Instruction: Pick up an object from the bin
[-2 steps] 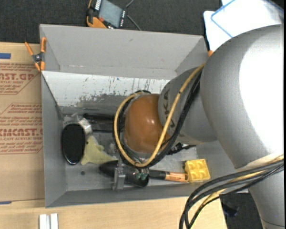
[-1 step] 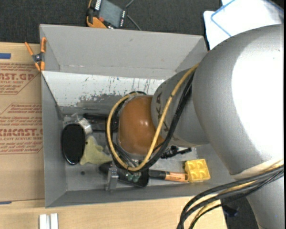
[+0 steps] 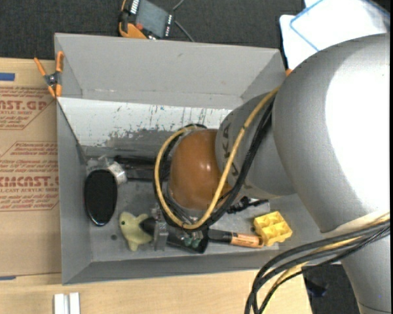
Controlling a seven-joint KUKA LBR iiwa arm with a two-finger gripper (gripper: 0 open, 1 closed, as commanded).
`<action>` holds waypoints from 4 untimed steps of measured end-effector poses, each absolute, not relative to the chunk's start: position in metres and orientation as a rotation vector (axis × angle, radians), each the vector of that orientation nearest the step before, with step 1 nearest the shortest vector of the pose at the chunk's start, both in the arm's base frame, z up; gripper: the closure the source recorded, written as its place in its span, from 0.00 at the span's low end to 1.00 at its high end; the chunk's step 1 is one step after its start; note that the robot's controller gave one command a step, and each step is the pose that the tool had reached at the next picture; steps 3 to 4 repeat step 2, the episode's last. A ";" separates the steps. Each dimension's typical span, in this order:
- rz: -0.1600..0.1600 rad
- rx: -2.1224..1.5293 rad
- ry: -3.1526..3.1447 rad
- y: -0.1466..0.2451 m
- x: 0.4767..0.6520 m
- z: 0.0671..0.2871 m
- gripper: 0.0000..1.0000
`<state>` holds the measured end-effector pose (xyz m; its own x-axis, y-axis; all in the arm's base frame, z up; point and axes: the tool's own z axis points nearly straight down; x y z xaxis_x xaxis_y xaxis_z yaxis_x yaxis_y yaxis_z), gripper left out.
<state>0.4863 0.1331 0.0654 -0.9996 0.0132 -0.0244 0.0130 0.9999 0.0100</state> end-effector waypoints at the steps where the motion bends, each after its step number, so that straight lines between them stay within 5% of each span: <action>1: 0.016 0.020 3.117 0.133 0.486 0.065 1.00; 4: 0.015 0.021 3.121 0.133 0.485 0.082 1.00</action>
Offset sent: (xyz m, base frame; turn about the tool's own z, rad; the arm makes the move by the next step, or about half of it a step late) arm -0.0001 -0.0001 0.0308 0.0002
